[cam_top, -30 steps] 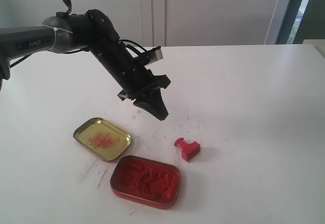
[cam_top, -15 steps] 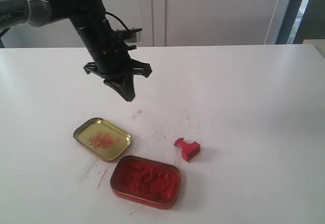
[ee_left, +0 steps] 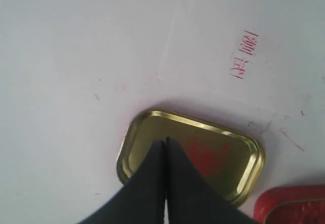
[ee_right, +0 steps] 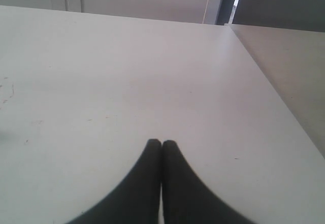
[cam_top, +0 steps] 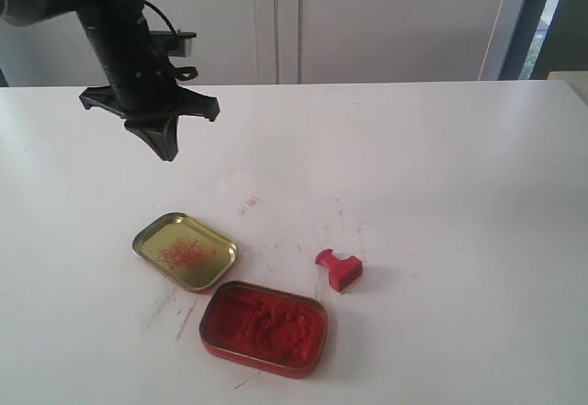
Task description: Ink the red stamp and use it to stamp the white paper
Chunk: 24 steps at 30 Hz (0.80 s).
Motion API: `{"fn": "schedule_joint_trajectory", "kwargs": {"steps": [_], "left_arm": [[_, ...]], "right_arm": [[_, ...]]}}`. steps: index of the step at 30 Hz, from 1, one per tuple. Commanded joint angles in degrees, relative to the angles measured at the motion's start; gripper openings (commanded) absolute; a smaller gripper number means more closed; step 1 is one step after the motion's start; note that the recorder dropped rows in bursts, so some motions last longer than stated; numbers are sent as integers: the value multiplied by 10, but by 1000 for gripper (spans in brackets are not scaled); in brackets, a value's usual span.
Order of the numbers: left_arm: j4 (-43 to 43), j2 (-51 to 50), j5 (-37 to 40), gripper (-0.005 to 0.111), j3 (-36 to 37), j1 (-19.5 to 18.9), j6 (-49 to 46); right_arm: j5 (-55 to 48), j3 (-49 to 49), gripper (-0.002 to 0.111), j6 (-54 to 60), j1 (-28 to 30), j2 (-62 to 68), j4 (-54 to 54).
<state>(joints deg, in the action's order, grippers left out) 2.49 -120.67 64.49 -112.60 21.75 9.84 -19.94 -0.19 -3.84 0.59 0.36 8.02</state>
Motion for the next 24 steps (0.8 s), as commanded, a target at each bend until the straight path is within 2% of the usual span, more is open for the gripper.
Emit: {"fn": "schedule_joint_trajectory", "kwargs": {"steps": [1, 10, 16, 24], "left_arm": [[3, 7, 36, 0, -1, -29, -2], [12, 7, 55, 0, -1, -91, -4], [10, 32, 55, 0, 21, -104, -9], [2, 118, 16, 0, 118, -104, -13]], "right_arm": [[3, 2, 0, 1, -1, -4, 5], [3, 2, 0, 1, -1, -4, 5], [3, 2, 0, 1, -1, -4, 5], [3, 2, 0, 1, -1, -4, 5]]}}
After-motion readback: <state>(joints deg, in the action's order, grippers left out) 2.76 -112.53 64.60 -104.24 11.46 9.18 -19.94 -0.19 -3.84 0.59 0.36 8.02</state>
